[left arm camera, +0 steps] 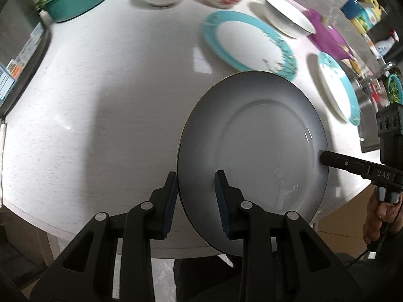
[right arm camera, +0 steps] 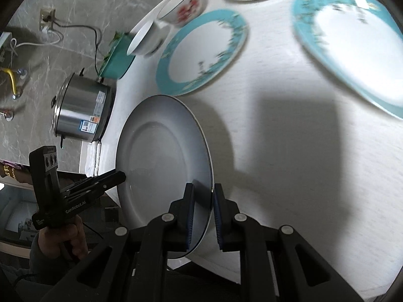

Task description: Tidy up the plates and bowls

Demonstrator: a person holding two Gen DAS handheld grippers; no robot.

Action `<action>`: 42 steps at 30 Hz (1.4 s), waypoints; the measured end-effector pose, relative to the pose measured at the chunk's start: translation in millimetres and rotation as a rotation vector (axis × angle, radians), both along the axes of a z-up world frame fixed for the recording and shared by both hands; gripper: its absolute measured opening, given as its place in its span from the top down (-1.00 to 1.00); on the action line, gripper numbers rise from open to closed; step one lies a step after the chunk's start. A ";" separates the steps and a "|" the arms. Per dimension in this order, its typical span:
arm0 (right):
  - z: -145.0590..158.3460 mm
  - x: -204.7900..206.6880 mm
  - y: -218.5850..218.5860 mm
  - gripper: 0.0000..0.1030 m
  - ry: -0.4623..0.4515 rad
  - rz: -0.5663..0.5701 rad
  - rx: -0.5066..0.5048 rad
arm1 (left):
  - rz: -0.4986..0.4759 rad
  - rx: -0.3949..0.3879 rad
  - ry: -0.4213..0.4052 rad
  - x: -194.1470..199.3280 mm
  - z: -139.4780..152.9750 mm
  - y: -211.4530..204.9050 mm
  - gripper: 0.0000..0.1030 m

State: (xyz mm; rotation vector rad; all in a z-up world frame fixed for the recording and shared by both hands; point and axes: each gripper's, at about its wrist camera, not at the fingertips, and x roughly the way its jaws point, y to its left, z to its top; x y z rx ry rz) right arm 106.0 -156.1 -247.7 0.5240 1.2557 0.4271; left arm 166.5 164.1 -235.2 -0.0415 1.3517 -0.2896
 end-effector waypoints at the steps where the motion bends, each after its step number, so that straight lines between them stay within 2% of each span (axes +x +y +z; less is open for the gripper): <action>1: -1.3 1.3 3.6 0.67 0.002 0.003 0.001 | 0.003 0.002 0.002 0.9 -1.6 9.1 0.48; 11: -24.6 28.8 48.4 0.67 0.055 -0.002 -0.004 | -0.007 0.003 0.037 24.4 -24.3 65.4 0.47; 16: -26.5 35.8 49.6 0.65 0.054 -0.031 -0.033 | -0.040 -0.007 0.045 40.8 -34.3 73.1 0.46; 25: -22.4 38.7 56.9 0.62 0.043 -0.046 -0.093 | -0.064 -0.019 0.045 49.1 -31.7 77.3 0.45; 29: -22.5 35.6 54.9 0.55 0.040 -0.058 -0.094 | -0.044 -0.060 0.060 49.4 -31.7 78.2 0.43; 30: -22.0 34.9 54.7 0.40 0.040 -0.062 -0.098 | -0.036 -0.078 0.061 50.3 -28.6 81.8 0.42; 31: -17.7 32.4 52.8 0.26 0.028 -0.078 -0.095 | -0.027 -0.102 0.057 52.5 -23.3 85.8 0.23; 32: -13.0 30.2 52.2 -0.05 0.013 -0.091 -0.084 | -0.012 -0.137 0.039 56.0 -12.7 92.4 -0.24; 33: -6.7 27.5 50.5 -0.27 -0.006 -0.104 -0.075 | 0.002 -0.163 0.005 60.5 -1.7 97.7 -0.46; 34: 1.6 24.1 46.4 -0.35 -0.032 -0.121 -0.067 | 0.011 -0.183 -0.026 64.9 7.6 102.4 -0.67; 36: 19.1 17.1 32.1 -0.63 -0.090 -0.169 -0.045 | 0.009 -0.260 -0.106 80.2 32.7 107.3 -0.79; 37: 27.7 14.6 22.0 -0.66 -0.116 -0.205 -0.025 | -0.005 -0.281 -0.135 89.2 42.2 106.0 -1.00; 39: 45.3 11.3 -1.7 -0.77 -0.164 -0.286 0.027 | -0.051 -0.288 -0.159 110.7 54.2 95.6 -0.99; 41: 58.1 10.2 -21.5 -0.97 -0.203 -0.354 0.080 | -0.121 -0.287 -0.161 131.8 57.4 76.9 -1.00; 42: 62.5 10.7 -27.6 -1.00 -0.218 -0.379 0.088 | -0.145 -0.275 -0.171 139.4 57.2 68.7 -1.00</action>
